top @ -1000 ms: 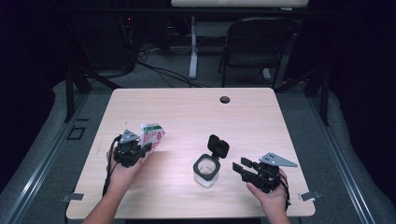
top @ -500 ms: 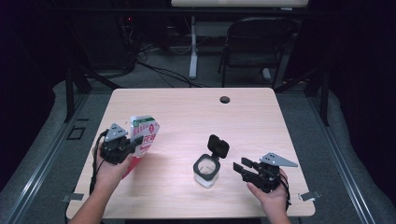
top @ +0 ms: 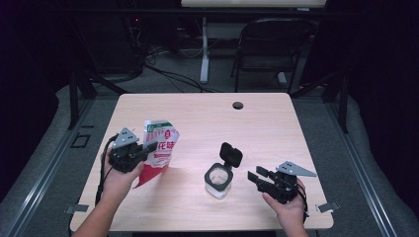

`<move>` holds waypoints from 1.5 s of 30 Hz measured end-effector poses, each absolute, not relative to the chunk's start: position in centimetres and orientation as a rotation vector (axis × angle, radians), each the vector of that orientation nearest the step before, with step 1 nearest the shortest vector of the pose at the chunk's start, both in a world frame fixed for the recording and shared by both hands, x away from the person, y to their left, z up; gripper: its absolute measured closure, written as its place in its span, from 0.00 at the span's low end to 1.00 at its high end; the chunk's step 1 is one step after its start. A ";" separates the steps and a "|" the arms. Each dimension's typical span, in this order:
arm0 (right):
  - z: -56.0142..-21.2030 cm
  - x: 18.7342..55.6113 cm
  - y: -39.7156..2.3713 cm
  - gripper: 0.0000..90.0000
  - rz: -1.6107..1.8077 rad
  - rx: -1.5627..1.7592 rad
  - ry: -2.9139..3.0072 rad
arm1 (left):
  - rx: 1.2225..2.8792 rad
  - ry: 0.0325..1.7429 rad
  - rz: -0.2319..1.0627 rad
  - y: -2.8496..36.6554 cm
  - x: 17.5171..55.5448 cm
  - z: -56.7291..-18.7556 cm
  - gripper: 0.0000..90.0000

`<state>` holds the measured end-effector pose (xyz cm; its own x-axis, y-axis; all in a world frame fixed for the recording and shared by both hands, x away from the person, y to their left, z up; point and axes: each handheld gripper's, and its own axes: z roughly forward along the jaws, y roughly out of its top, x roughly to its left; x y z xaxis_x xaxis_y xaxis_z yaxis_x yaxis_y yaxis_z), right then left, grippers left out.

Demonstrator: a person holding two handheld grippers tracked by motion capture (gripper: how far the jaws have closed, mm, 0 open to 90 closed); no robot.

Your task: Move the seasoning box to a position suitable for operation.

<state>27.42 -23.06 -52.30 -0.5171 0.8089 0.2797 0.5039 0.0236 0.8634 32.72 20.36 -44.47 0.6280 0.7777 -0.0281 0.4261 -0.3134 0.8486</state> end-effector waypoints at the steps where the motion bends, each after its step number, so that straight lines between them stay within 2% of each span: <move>1: -52.3 27.4 -23.1 0.60 1.491 1.348 2.014 | 1.950 0.942 0.489 20.2 32.7 -44.5 1.00; 24: -52.4 27.5 -23.0 0.59 1.447 1.329 2.037 | 2.000 0.803 0.404 15.8 32.0 -44.7 1.00; 36: -52.2 27.8 -22.1 0.49 1.409 1.252 2.161 | 2.014 0.727 0.352 15.8 31.0 -45.4 1.00; 39: -51.6 27.7 -21.6 0.54 1.406 1.219 2.215 | 2.018 0.709 0.347 16.2 30.7 -45.6 1.00; 45: -49.7 27.4 -21.1 0.72 1.360 1.132 2.323 | 2.001 0.700 0.321 17.1 30.3 -46.2 1.00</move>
<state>27.36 -21.10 -49.67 -0.6789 0.7114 0.1818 0.5068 0.2749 0.8170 30.33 17.06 -46.18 0.8011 0.5956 -0.0582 0.3438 -0.3783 0.8595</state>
